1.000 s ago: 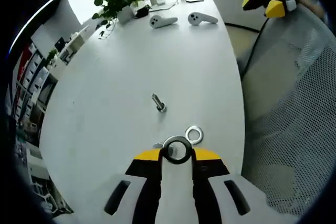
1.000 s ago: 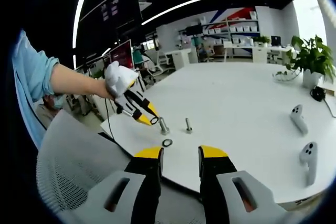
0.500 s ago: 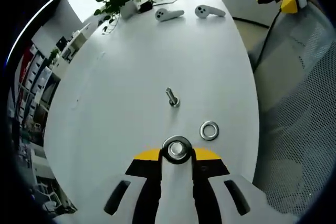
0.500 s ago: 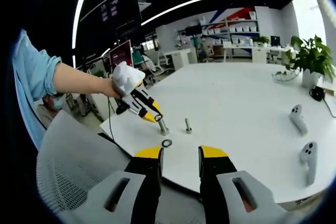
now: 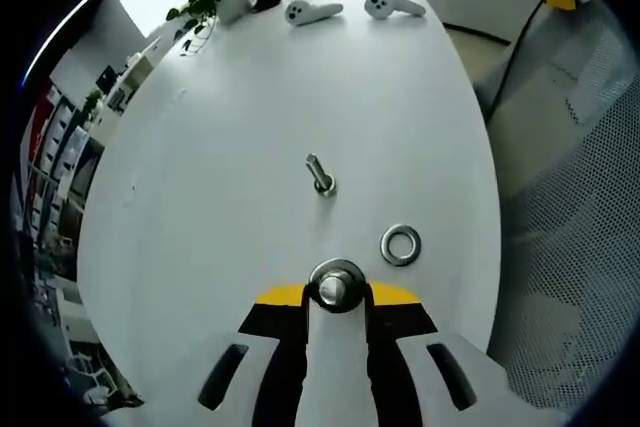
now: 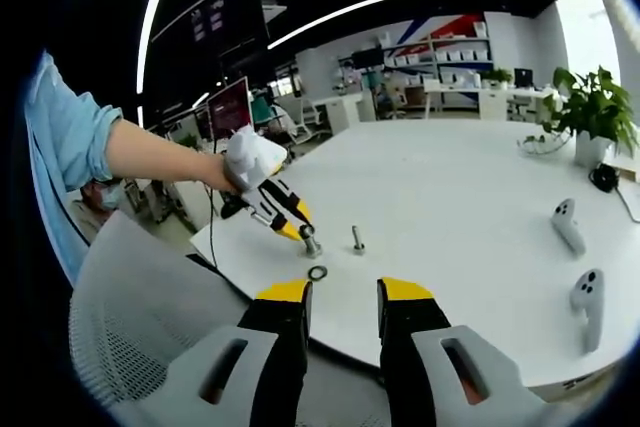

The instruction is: Place the washer onto the threaded stud by aligning its center hole with the stud, sliding it down to the base, and recovering from edge contact or off-axis alignment until the washer reaches the visible bottom stop.

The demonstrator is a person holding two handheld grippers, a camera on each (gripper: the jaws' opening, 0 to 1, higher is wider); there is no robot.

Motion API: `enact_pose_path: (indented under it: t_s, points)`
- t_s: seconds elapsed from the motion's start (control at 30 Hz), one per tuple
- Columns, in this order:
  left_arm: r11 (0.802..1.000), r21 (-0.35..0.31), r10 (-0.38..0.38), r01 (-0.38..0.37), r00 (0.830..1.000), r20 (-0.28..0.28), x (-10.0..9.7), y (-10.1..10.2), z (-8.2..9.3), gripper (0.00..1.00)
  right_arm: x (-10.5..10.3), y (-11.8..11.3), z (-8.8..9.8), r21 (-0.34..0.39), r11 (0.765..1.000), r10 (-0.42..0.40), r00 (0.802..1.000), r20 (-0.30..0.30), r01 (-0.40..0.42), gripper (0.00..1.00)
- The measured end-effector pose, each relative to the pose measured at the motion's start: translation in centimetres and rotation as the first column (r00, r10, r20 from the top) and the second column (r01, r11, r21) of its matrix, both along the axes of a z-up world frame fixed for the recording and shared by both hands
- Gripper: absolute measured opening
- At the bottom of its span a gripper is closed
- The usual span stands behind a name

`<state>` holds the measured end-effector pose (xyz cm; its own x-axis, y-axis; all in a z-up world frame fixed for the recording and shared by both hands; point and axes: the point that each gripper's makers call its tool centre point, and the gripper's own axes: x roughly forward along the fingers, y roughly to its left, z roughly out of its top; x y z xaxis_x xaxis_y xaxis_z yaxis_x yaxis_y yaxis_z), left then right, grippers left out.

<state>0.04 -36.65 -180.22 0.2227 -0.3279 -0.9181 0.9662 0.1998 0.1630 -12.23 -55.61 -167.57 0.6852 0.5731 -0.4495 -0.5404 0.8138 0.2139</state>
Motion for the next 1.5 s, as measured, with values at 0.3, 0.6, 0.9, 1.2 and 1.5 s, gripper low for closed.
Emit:
enact_pose_path:
  t_s: [0.3, 0.6, 0.9, 1.2, 1.5]
  points:
    - [1.000, 0.026, 0.008, -0.007, 1.000, -0.030, 0.0, 0.0, -2.0, 0.19, -0.1, 0.1, -0.1, -0.004, 1.000, 0.009, 1.000, -0.006, -0.009, 0.28]
    - [0.999, 0.032, 0.034, -0.032, 0.997, -0.064, 0.0, -0.2, -3.1, 0.19, -0.2, 0.3, -0.2, -0.005, 1.000, 0.025, 1.000, -0.010, -0.026, 0.28]
    - [0.999, 0.030, 0.048, -0.045, 0.995, -0.091, 0.1, -0.3, -3.4, 0.20, -0.3, 0.4, -0.3, -0.011, 0.999, 0.041, 0.999, -0.013, -0.041, 0.28]
    - [0.998, -0.015, 0.063, -0.064, 0.996, -0.061, 0.1, -0.1, -2.2, 0.26, -0.5, 0.7, -0.3, -0.013, 0.998, 0.063, 0.998, -0.013, -0.063, 0.28]
    - [0.993, -0.066, 0.094, -0.094, 0.996, 0.002, -1.0, 1.1, 0.5, 0.38, -0.5, 0.9, -0.2, -0.006, 0.998, 0.070, 0.997, -0.013, -0.070, 0.28]
